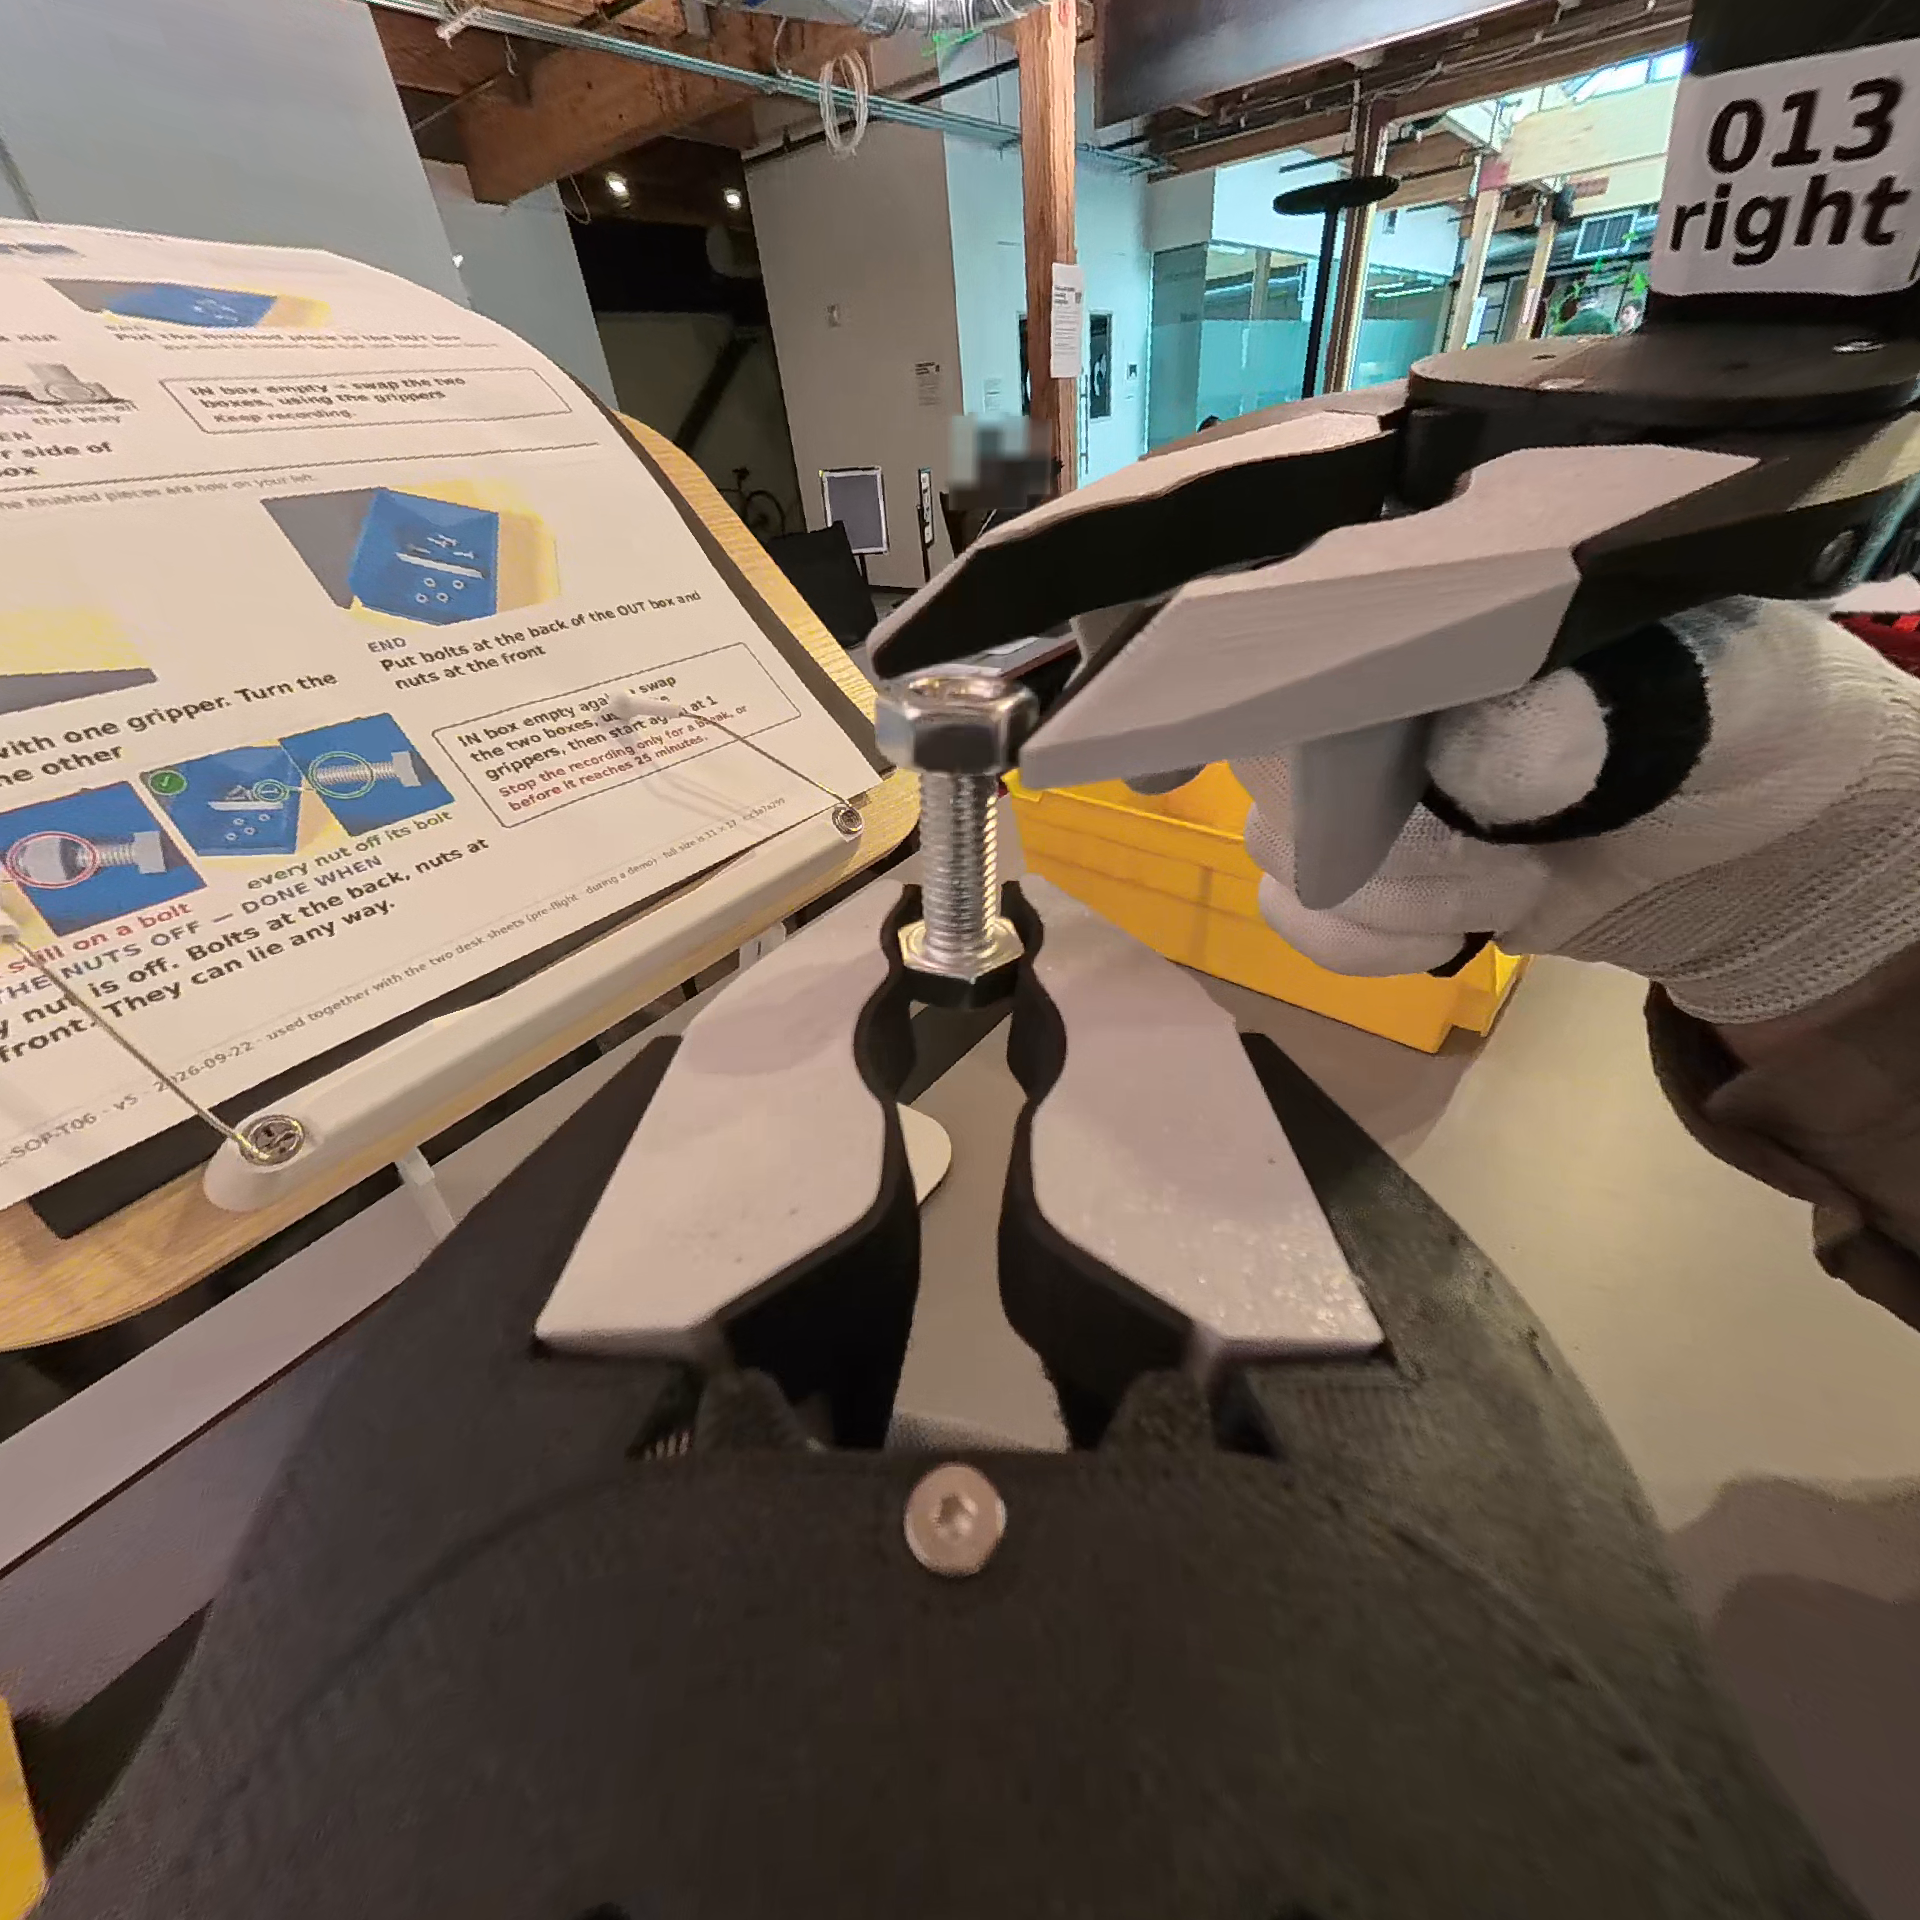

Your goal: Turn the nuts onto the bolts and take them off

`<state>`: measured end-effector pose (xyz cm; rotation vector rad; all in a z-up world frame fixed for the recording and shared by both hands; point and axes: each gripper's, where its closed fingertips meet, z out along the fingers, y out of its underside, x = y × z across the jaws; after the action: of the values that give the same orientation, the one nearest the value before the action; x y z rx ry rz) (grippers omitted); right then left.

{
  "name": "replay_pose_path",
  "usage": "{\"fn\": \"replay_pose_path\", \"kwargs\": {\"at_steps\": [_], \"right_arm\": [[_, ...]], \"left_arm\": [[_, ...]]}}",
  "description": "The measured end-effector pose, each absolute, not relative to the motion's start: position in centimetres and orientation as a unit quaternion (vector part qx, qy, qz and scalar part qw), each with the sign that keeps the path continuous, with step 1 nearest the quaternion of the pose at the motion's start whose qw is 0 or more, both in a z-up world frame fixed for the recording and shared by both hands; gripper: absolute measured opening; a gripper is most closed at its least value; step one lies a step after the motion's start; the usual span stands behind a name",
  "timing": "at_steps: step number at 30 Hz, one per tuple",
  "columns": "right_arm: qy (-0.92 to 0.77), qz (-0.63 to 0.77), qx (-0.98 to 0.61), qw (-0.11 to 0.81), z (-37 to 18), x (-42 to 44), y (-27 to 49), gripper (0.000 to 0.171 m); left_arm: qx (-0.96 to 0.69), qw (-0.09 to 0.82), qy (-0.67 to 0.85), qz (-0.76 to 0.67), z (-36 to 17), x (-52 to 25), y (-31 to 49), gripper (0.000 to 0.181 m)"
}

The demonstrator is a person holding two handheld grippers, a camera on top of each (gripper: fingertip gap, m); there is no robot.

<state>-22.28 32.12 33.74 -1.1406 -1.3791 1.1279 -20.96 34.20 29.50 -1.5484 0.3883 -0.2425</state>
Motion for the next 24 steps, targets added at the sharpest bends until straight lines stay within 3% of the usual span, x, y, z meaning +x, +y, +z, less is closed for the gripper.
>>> {"fn": "replay_pose_path", "kwargs": {"at_steps": [24], "right_arm": [[-0.565,0.48,-0.454,0.495,34.9,-21.4,31.8,0.043]], "left_arm": [[-0.682,0.69,0.171,-0.173,30.0,-19.9,33.7,0.014]]}}
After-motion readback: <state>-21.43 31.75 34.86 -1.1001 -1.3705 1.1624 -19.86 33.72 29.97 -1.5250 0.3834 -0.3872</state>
